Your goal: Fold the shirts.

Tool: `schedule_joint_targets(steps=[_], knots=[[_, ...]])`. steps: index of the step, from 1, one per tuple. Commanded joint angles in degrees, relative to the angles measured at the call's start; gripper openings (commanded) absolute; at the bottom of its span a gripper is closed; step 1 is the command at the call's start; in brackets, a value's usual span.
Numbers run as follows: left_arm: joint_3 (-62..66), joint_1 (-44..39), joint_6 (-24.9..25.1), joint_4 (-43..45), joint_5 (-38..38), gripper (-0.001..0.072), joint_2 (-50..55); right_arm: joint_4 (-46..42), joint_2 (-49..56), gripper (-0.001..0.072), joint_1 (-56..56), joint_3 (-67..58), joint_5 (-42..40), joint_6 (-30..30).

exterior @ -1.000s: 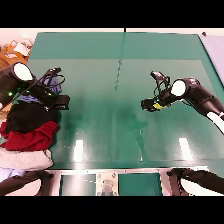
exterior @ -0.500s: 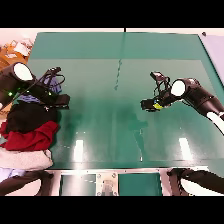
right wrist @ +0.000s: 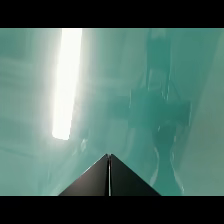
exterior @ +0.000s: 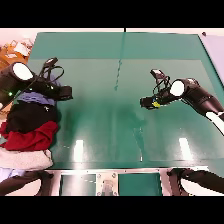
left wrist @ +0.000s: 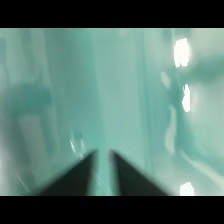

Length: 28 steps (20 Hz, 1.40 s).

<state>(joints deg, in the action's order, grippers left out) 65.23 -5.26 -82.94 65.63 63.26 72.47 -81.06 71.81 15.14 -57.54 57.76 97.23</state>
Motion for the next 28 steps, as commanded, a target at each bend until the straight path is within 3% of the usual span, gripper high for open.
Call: schedule_joint_targets(steps=[1, 4, 6, 9, 10, 11, 14, 15, 16, 17, 19, 21, 24, 28], knots=[[1.33, 1.57, -3.58, 10.64, -14.10, 0.0720, 0.07, 0.00, 0.26, 0.0018, 0.04, 0.00, -2.36, 0.02], [4.59, 8.72, -6.05, 18.69, -22.12, 0.0720, 1.22, -0.04, 0.26, 0.0040, 0.02, 0.00, -2.36, 0.02], [5.73, 15.04, -5.66, 18.64, -20.98, 0.0720, 5.33, 0.00, 0.28, 0.0149, 0.02, 0.00, -3.08, 0.02], [5.73, 20.50, -3.89, 18.58, -20.33, 0.0720, 13.18, 0.00, 0.28, 0.0156, 0.02, 0.00, -3.58, 0.02], [5.73, 21.29, -3.32, 18.58, -20.52, 0.0720, 15.87, 0.00, 0.28, 0.0193, 0.02, 0.00, -3.58, 0.02], [5.70, 21.62, -2.82, 18.58, -20.61, 0.0720, 18.27, 0.00, 0.28, 0.0283, 0.02, 0.00, -3.58, 0.04], [5.70, 21.59, -1.36, 18.58, -19.21, 0.0697, 23.28, 0.02, 0.26, 0.0307, 0.04, 0.00, -3.54, 0.04], [5.77, 21.59, -0.98, 18.58, -19.21, 0.0552, 23.69, 0.02, 0.26, 0.0294, 0.04, 0.00, -3.54, 0.04], [5.99, 21.59, -0.94, 18.60, -19.12, 0.0266, 23.67, 0.02, 0.26, 0.0281, 0.02, 0.00, -3.54, 0.04], [6.99, 21.59, -0.79, 18.60, -17.38, 0.0034, 23.67, 0.02, 0.26, 0.0279, 0.02, 0.00, -3.54, 0.04], [11.47, 21.44, -0.50, 17.09, -12.09, 0.0027, 23.65, 0.00, 0.24, 0.0121, 0.02, -0.17, -2.75, 0.02], [18.49, 20.28, 0.96, 12.87, -6.05, 0.0027, 23.17, -0.22, 0.22, 0.0017, -0.04, -0.96, -0.70, 0.00], [29.83, 14.29, 2.03, 8.76, 3.08, 0.0027, 20.87, -0.48, -0.13, 0.0017, -1.62, -2.78, 2.97, 0.00], [38.14, -0.74, 1.75, 7.37, 8.96, 0.0027, 15.19, -0.42, -2.99, 0.0016, -7.56, -3.87, 5.73, 0.74]])
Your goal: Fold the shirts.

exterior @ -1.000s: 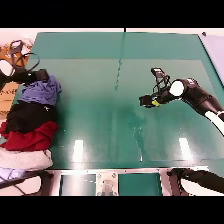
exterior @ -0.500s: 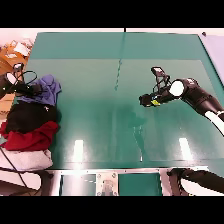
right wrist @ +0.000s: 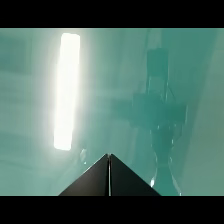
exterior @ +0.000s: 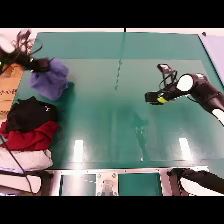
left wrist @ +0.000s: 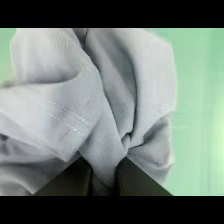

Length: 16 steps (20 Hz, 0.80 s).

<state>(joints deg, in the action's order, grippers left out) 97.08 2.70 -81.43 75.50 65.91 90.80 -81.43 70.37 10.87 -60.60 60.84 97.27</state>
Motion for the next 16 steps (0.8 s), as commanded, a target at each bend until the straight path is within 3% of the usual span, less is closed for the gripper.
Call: schedule_joint_targets(steps=[1, 5, 7, 8, 9, 10, 11, 13, 15, 16], knots=[[6.95, -12.24, 0.15, -4.33, 7.54, 0.0027, -4.07, -0.04, -2.36, 0.0016, -5.03, -0.81, 3.23, 1.14], [5.09, -25.64, -1.20, -9.99, 9.84, 0.0028, -4.59, 0.46, -4.02, 0.0016, -10.08, -0.79, 5.51, 1.31], [1.05, -31.01, -1.18, -9.99, 5.70, 0.0030, -4.59, 1.57, -4.07, 0.0017, -10.75, -0.70, 5.66, 1.42], [-2.01, -33.38, -1.18, -10.01, 2.45, 0.0073, -4.59, 1.95, -4.04, 0.0018, -10.71, -0.52, 5.66, 1.75], [-5.07, -35.32, -1.07, -9.99, -0.79, 0.0502, -4.48, 2.71, -4.00, 0.0074, -10.71, -0.46, 5.66, 1.73], [-7.28, -36.30, -1.20, -9.97, -2.93, 0.0717, -4.09, 3.30, -4.00, 0.0221, -10.71, -0.44, 5.66, 1.73], [-8.04, -36.39, -0.87, -9.31, -3.08, 0.0714, -3.45, 3.43, -4.00, 0.0302, -10.71, -0.46, 5.68, 1.73], [-7.26, -33.70, -0.87, -4.92, 0.17, 0.0714, -3.37, 3.39, -4.00, 0.0320, -10.78, -0.46, 6.14, 1.68], [-4.61, -27.54, -1.03, -1.53, 7.91, 0.0714, -3.37, 3.39, -3.80, 0.0453, -10.78, -0.44, 6.56, 1.68], [-4.11, -23.69, -1.05, -1.29, 11.45, 0.0713, -3.37, 3.41, -3.54, 0.0453, -10.86, -0.42, 6.51, 1.64]])
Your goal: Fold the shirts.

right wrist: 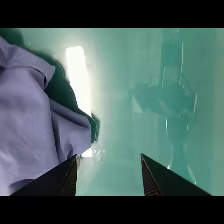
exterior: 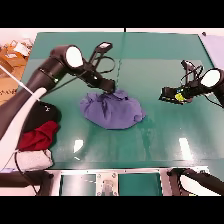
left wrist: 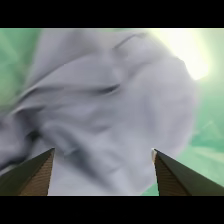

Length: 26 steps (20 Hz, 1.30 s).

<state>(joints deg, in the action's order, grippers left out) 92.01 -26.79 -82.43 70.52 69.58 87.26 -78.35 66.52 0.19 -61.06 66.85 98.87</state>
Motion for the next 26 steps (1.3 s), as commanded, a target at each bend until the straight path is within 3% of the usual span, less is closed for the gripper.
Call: schedule_joint_targets(steps=[1, 4, 7, 11, 14, 15, 16, 18, 19, 21, 26], knots=[[0.57, 9.99, -0.13, 3.67, 10.64, 0.0714, 0.20, 0.37, 0.83, 0.0453, -0.26, 0.09, 0.50, 0.04], [-6.64, 20.39, -1.64, 2.47, 12.41, 0.0714, 0.20, 2.01, 4.17, 0.0449, -0.26, 1.07, 0.24, 0.02], [-20.22, 24.83, -0.81, -3.15, 5.46, 0.0714, 0.26, 3.04, 7.89, 0.0384, -0.31, 4.94, -2.40, 0.09], [-32.20, 23.82, 6.47, -14.53, -15.30, 0.0713, 0.44, 13.44, 10.99, 0.0385, -0.68, 11.10, -10.36, -3.63], [-33.00, 22.62, 13.55, -26.60, -19.65, 0.0712, 2.19, 25.16, 15.93, 0.0385, -0.61, 11.69, -12.28, -11.54], [-32.96, 22.18, 15.21, -28.85, -19.58, 0.0653, 2.80, 27.91, 17.49, 0.0385, -0.61, 11.69, -12.28, -13.77], [-32.96, 22.16, 15.61, -29.09, -19.37, 0.0504, 3.48, 30.34, 18.91, 0.0385, -0.61, 11.69, -12.28, -15.74], [-32.96, 22.18, 16.06, -29.03, -18.49, 0.0135, 4.13, 33.55, 20.04, 0.0361, -0.61, 11.67, -12.37, -19.04], [-32.81, 22.18, 17.51, -29.05, -18.01, 0.0029, 4.11, 34.53, 20.04, 0.0307, -0.61, 11.54, -12.44, -20.48], [-31.28, 22.73, 18.40, -28.17, -15.76, 0.0028, 3.98, 35.32, 20.02, 0.0014, -0.68, 10.91, -12.22, -22.08], [-23.80, 27.30, 13.25, -21.73, -5.55, 0.0027, -2.58, 35.28, 15.67, 0.0014, -1.68, 5.95, -6.49, -24.57]])
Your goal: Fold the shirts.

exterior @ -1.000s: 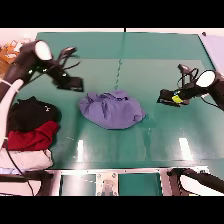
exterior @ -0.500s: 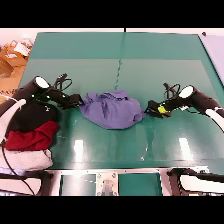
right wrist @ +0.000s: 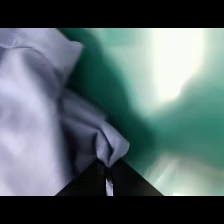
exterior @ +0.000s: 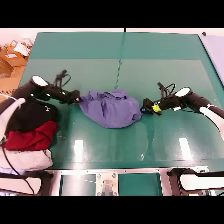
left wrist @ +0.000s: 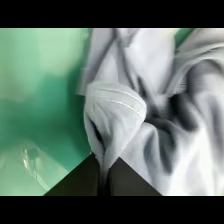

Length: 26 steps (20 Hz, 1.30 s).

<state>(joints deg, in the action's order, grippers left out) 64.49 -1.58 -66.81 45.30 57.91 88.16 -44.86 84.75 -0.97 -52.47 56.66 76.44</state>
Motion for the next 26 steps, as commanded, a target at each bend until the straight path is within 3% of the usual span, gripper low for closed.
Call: schedule_joint_targets(steps=[1, 3, 9, 15, 19, 22, 24, 26], knots=[[5.60, 2.54, -4.07, 5.62, 7.80, 0.0027, -6.27, 1.75, -5.55, 0.0014, -1.01, -4.63, 4.68, -2.12], [10.40, 2.51, -7.06, 9.03, 10.58, 0.0027, -13.14, 1.81, -12.72, 0.0014, -2.12, -9.68, 6.19, -1.84], [30.49, 2.47, -13.75, 8.31, 12.20, 0.0028, -33.27, 1.79, -34.73, 0.0015, -6.93, -26.77, 6.64, 3.10], [43.85, 2.47, -13.73, 9.53, 13.68, 0.0029, -38.93, -4.39, -46.34, 0.0016, -9.73, -36.15, 6.19, 3.17], [40.19, 2.47, -13.70, 11.82, 14.34, 0.0029, -37.33, -7.08, -44.15, 0.0016, -9.70, -33.22, 8.81, 5.86], [30.03, 2.45, -13.70, 11.13, 14.62, 0.0029, -33.83, -7.02, -38.32, 0.0016, -9.57, -24.61, 8.55, 5.44], [19.61, 2.45, -12.81, 8.33, 13.38, 0.0029, -31.17, -6.67, -32.37, 0.0017, -7.58, -16.39, 4.50, 2.12], [7.13, 2.45, -7.43, 1.01, 8.46, 0.0030, -27.67, -6.64, -25.07, 0.0017, -4.15, -8.87, -2.47, -0.50]])
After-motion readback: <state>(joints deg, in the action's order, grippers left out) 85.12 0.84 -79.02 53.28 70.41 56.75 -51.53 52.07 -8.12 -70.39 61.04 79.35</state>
